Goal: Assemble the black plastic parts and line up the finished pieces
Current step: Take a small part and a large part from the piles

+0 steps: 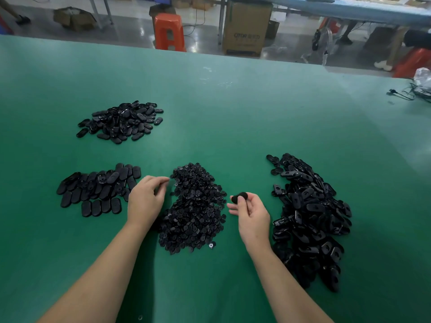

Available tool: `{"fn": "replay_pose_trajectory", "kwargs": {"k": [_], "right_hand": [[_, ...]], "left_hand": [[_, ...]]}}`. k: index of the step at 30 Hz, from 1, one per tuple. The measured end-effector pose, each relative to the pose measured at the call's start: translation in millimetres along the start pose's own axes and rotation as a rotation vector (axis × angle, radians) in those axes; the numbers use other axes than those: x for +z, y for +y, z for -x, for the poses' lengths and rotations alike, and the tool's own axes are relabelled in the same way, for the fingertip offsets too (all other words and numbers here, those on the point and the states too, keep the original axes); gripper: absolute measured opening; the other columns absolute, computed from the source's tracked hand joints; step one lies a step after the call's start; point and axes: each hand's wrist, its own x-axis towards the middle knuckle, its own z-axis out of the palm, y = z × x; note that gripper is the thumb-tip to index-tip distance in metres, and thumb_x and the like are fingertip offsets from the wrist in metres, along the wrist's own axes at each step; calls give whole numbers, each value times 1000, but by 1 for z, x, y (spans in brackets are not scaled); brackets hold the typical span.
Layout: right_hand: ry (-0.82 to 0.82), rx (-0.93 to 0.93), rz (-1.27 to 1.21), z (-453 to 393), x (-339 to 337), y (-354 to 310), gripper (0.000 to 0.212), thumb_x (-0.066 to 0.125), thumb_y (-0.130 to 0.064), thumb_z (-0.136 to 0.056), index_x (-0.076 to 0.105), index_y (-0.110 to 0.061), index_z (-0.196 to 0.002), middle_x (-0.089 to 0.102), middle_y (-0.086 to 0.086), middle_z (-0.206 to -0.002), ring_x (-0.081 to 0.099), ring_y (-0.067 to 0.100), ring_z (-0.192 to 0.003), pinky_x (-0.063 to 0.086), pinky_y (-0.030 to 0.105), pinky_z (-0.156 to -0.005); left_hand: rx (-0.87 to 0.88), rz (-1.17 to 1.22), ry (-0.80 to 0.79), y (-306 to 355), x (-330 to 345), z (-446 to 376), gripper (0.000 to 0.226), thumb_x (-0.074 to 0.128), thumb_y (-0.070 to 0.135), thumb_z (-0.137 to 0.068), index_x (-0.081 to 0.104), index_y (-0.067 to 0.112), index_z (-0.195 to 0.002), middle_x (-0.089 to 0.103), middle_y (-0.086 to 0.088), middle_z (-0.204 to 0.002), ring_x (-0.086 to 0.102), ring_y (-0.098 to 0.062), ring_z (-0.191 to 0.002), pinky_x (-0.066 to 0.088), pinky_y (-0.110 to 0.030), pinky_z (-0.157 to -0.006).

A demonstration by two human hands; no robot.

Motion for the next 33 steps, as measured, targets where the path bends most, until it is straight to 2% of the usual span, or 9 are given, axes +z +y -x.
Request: {"fn": "replay_pose_trajectory", "kwargs": {"k": [4,8,11,14,18,23,28,31,33], "right_hand": [[11,-18,29,1,1,-2,12,52,-23,-105,51,-35,-105,77,-19,-89,74,1,-79,58,27,-78],[-23,-8,18,2,-1,-4,26,51,-23,-106,50,-45,-119,77,-20,-92,74,1,-79,53,12,-72],[-10,-2,28,0,-1,-2,20,47,-25,-107,56,-42,-110,76,-22,-92,74,4,-77,54,22,-74],[26,8,-47,-2,0,0,19,39,-22,-110,53,-33,-108,76,-17,-98,75,10,-80,60,37,-74],[63,24,-99,-5,2,0,19,39,-15,-109,51,-29,-105,77,-4,-100,75,12,-82,62,34,-70],[86,-9,15,-4,-2,1,24,44,-16,-107,52,-35,-95,70,-21,-78,67,-10,-68,45,4,-59],[59,0,11,-6,-1,2,23,41,-17,-108,53,-33,-97,72,-15,-90,70,-5,-74,51,12,-66],[63,-12,32,-4,-2,1,24,41,-19,-108,53,-36,-96,73,-22,-87,69,-7,-77,48,8,-65],[56,-2,60,-4,-2,2,24,40,-23,-108,52,-41,-96,72,-19,-91,69,0,-86,52,20,-75]], "left_hand": [[5,-16,20,3,0,2,14,69,14,-94,78,13,-105,59,7,-87,52,-5,-60,44,-28,-58],[38,-22,32,22,1,8,15,69,15,-94,77,14,-106,58,9,-88,50,-7,-55,44,-28,-51],[78,41,51,57,8,13,14,69,15,-93,77,18,-104,58,11,-93,50,-4,-63,45,-26,-60],[85,203,-44,99,22,17,13,70,14,-92,79,19,-100,65,10,-92,57,-1,-77,43,-13,-76],[-82,367,-269,134,43,25,15,68,15,-92,80,20,-101,71,15,-88,61,12,-80,39,1,-75],[-218,412,-329,146,59,35,14,66,14,-94,72,20,-105,71,13,-88,64,4,-82,42,-1,-68],[-240,394,-259,151,58,35,7,69,15,-92,70,21,-92,70,10,-81,64,5,-75,43,-3,-64],[-200,392,-274,153,55,35,9,69,13,-92,72,20,-87,71,11,-79,64,5,-74,43,-3,-65],[-175,387,-309,156,55,35,11,68,13,-92,73,20,-86,71,12,-79,65,3,-75,43,-3,-66]]}}
